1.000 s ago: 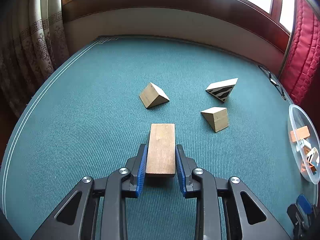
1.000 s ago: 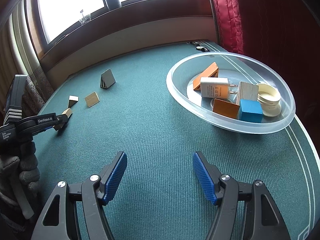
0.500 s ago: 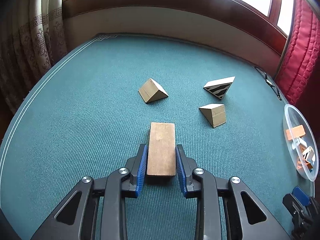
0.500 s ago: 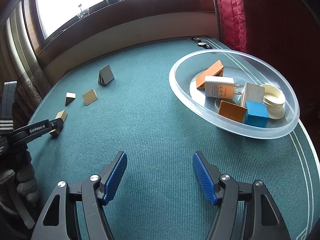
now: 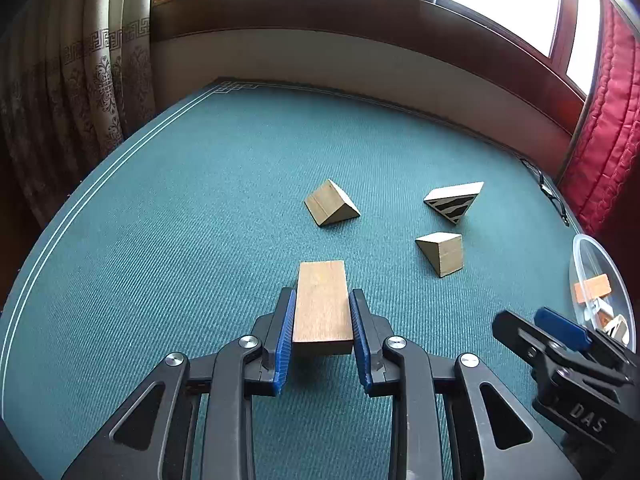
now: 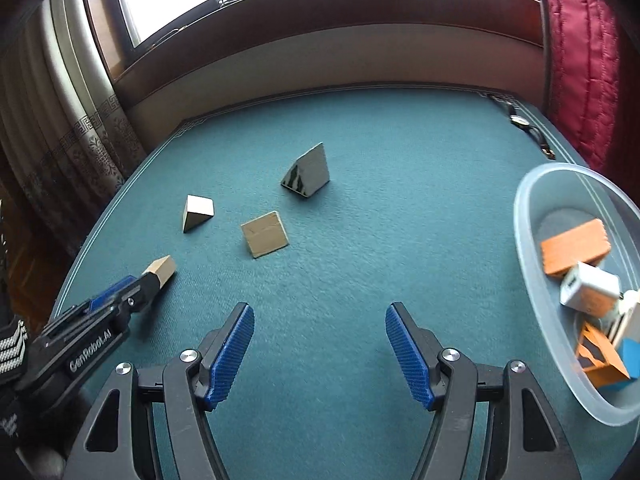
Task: Organize rigid objects
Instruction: 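Grasp the small wooden cube with the right gripper while the left gripper holds the plank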
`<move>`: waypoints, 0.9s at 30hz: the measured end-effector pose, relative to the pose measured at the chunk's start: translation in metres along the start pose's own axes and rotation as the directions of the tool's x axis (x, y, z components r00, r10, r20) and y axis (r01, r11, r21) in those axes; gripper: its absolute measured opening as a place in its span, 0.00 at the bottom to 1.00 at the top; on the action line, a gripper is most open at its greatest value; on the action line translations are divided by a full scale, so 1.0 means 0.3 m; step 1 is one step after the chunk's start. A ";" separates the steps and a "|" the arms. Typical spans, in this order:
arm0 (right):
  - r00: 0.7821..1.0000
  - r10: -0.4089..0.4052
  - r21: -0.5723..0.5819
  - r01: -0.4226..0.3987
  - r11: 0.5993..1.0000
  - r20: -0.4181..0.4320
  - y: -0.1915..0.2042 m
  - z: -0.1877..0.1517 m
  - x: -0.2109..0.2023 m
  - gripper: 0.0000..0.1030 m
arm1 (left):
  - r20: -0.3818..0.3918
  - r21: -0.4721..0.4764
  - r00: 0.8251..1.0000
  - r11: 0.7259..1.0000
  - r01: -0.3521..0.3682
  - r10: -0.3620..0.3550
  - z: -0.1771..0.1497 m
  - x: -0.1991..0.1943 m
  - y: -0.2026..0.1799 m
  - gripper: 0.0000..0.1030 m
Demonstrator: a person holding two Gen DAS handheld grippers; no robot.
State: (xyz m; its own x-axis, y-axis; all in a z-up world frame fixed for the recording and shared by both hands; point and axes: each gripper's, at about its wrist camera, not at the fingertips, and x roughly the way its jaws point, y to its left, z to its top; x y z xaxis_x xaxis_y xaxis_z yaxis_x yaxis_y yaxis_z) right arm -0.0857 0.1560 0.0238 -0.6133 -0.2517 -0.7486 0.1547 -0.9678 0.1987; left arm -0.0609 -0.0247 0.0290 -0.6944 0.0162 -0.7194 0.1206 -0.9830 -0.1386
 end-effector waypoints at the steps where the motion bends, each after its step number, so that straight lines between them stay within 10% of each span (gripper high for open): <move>1: 1.000 0.000 -0.011 0.000 1.000 0.002 0.014 0.014 0.017 0.69 | 0.001 0.001 1.000 1.000 -0.001 0.001 0.000 0.000 -0.002 0.27; 27: 0.997 -0.082 -0.106 0.083 0.991 0.008 0.097 0.091 0.137 0.35 | -0.050 -0.039 0.999 0.999 -0.007 0.005 -0.008 0.054 0.012 0.29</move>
State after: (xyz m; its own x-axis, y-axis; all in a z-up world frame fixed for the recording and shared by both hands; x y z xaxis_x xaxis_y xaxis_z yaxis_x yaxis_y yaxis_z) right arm -0.1275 0.1175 0.0160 -0.6299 -0.1711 -0.7576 0.1849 -0.9804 0.0677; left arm -0.0700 -0.0277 0.0151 -0.6576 0.0205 -0.7531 0.1533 -0.9751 -0.1603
